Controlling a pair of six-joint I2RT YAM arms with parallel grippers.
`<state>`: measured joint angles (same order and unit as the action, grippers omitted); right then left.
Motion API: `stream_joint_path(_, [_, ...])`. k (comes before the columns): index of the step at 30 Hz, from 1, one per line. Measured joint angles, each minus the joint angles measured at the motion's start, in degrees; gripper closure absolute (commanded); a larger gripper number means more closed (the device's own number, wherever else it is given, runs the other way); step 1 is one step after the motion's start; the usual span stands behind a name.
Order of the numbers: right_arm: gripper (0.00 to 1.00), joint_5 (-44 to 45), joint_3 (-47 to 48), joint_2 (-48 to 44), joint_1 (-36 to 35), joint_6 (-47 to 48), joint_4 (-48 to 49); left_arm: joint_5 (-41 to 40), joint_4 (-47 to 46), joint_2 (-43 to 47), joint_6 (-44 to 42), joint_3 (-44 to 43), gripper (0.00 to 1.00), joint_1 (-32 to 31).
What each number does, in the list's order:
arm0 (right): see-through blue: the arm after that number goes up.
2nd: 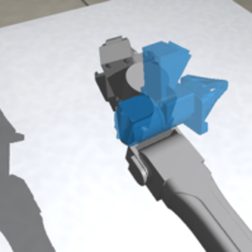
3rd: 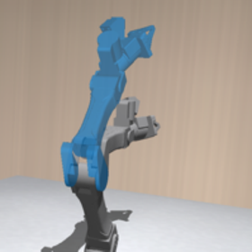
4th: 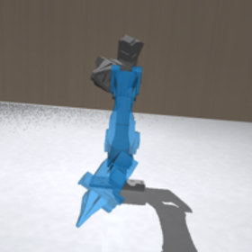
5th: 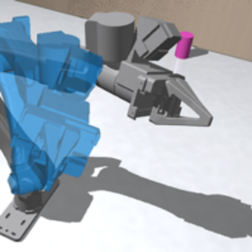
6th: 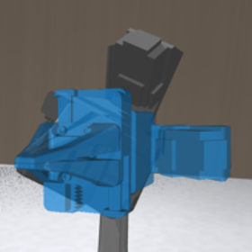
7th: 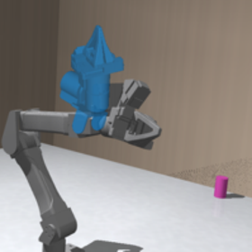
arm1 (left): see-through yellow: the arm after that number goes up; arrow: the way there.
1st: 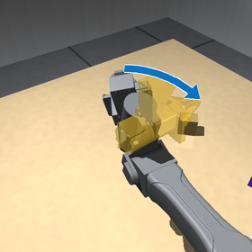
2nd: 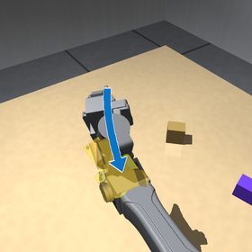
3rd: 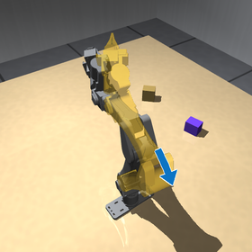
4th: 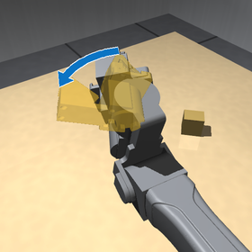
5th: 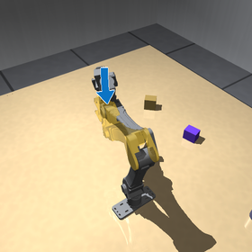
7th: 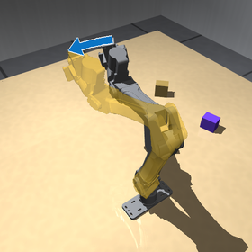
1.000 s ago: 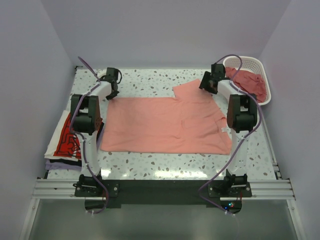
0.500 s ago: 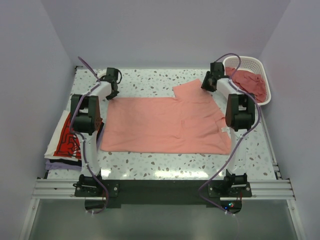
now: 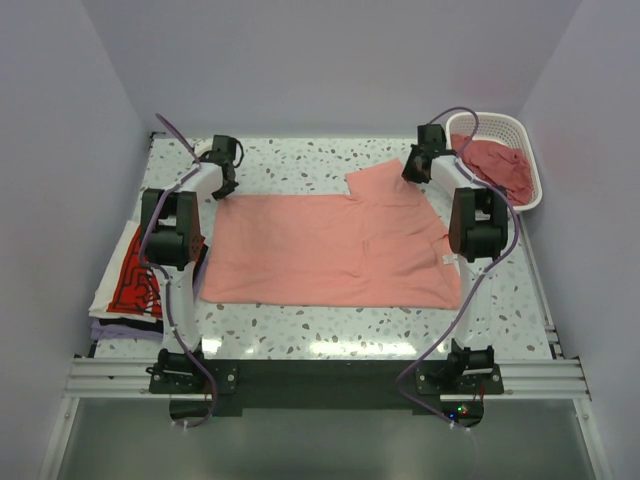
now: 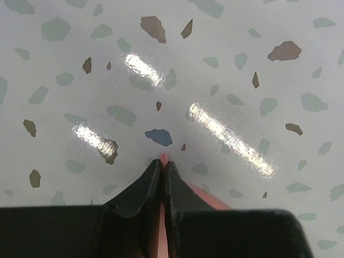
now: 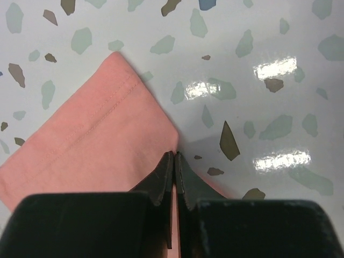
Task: Fold and stack the t-shirts
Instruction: Fold the tshirt
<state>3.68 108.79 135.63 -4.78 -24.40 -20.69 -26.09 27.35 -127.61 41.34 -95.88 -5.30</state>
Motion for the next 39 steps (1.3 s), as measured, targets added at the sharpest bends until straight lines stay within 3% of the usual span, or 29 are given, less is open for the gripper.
stream_joint_path(8, [1.0,1.5,-1.0,-5.0,0.4,0.0,-2.7,0.4,0.3,0.2,0.0,0.0,1.0,0.0])
stream_joint_path(21, [1.0,1.3,-12.6,-21.6,2.5,-0.2,-2.0,2.3,2.2,2.2,0.0,1.2,1.0,0.0])
stream_joint_path(39, [1.0,3.5,-36.6,-44.3,2.9,-3.0,-2.1,3.2,0.7,23.7,3.5,21.5,1.0,0.0])
